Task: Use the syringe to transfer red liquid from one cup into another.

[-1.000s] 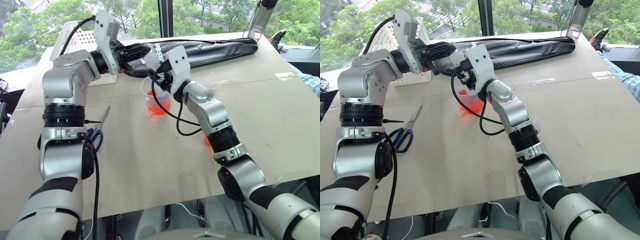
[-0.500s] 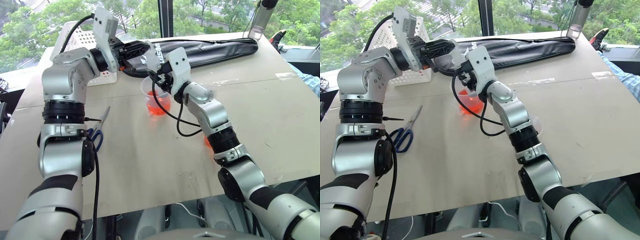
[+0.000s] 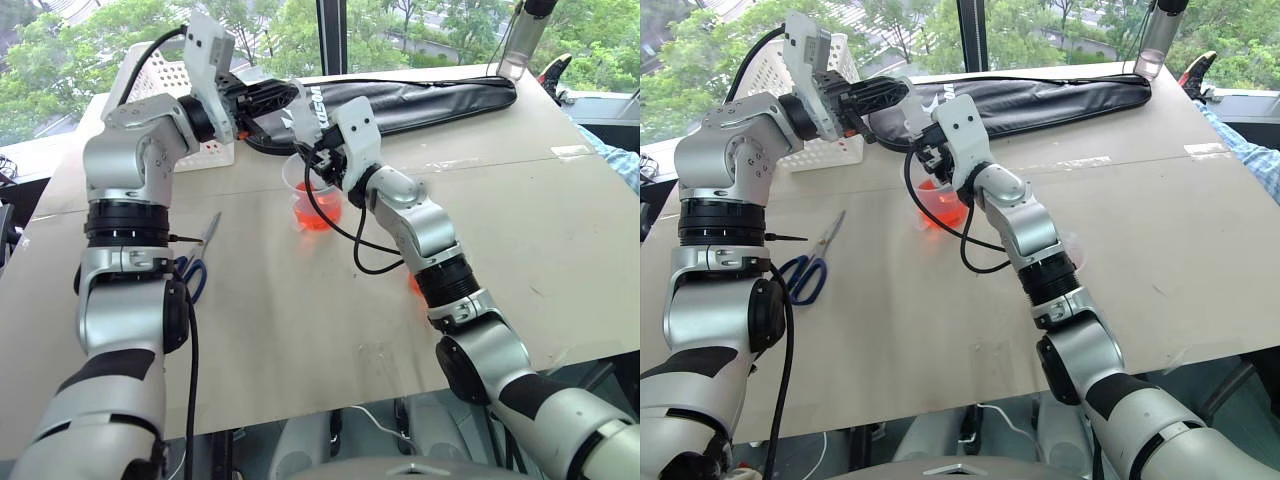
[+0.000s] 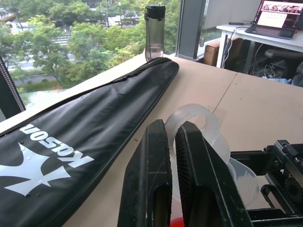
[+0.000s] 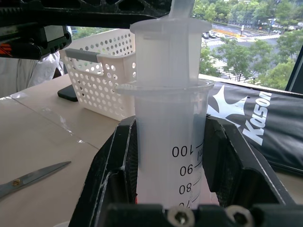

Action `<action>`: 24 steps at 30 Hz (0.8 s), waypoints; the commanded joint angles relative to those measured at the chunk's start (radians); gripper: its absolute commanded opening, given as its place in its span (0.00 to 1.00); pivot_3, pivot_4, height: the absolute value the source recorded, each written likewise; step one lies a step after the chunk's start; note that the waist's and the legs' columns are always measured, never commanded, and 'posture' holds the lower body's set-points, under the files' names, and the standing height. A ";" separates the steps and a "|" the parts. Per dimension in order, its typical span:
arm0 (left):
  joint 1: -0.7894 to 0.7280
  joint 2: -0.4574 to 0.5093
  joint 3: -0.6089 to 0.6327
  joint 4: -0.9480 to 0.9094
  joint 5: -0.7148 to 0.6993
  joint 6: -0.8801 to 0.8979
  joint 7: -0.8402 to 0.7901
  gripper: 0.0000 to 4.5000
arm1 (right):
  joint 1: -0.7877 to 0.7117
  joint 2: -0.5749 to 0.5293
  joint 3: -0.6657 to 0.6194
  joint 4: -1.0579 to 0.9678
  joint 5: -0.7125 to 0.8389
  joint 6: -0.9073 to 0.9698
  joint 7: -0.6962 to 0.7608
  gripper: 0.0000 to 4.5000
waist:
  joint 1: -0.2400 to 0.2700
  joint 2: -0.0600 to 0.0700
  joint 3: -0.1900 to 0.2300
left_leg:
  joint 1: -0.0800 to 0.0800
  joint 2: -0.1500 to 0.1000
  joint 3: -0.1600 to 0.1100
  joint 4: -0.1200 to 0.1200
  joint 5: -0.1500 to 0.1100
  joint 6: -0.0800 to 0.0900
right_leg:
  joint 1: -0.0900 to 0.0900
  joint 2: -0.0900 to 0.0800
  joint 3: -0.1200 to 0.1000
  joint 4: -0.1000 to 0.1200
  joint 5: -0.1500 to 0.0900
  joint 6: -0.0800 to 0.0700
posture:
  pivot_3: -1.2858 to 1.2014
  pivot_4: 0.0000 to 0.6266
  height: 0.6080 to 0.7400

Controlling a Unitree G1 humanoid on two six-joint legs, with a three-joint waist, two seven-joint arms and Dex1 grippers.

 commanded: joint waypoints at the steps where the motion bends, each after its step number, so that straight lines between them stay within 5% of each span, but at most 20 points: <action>1: -0.067 0.039 0.056 -0.014 0.008 -0.047 0.026 0.00 | 0.009 0.022 0.028 -0.025 0.007 -0.002 0.026 0.33 | 0.000 0.000 0.000 | 0.000 0.000 0.000 0.000 0.000 0.000 | 0.000 0.000 0.000 0.000 0.000 0.000 | 0.52 0.24 0.88; 9: -0.057 0.043 0.056 -0.014 0.000 -0.033 0.015 0.00 | 0.003 0.023 0.019 -0.020 0.009 -0.018 0.023 0.33 | 0.000 0.000 0.000 | 0.000 0.000 0.000 0.000 0.000 0.000 | 0.000 0.000 0.000 0.000 0.000 0.000 | 0.52 0.24 0.88; 18: 0.133 0.118 0.217 -0.219 -0.187 0.194 -0.019 0.75 | -0.046 0.016 -0.069 -0.093 0.105 -0.005 0.010 0.33 | -0.027 0.000 0.000 | 0.000 0.000 0.000 0.000 0.000 0.000 | -0.001 0.000 0.001 0.001 0.000 0.000 | 0.52 0.24 0.88; 24: 0.293 0.129 0.292 -0.365 -0.255 0.274 0.044 0.75 | -0.004 -0.005 -0.093 -0.147 0.144 0.030 0.019 0.32 | -0.018 -0.001 -0.001 | 0.000 0.000 -0.003 0.000 0.000 0.000 | -0.002 0.000 0.002 0.003 0.000 0.000 | 0.52 0.24 0.88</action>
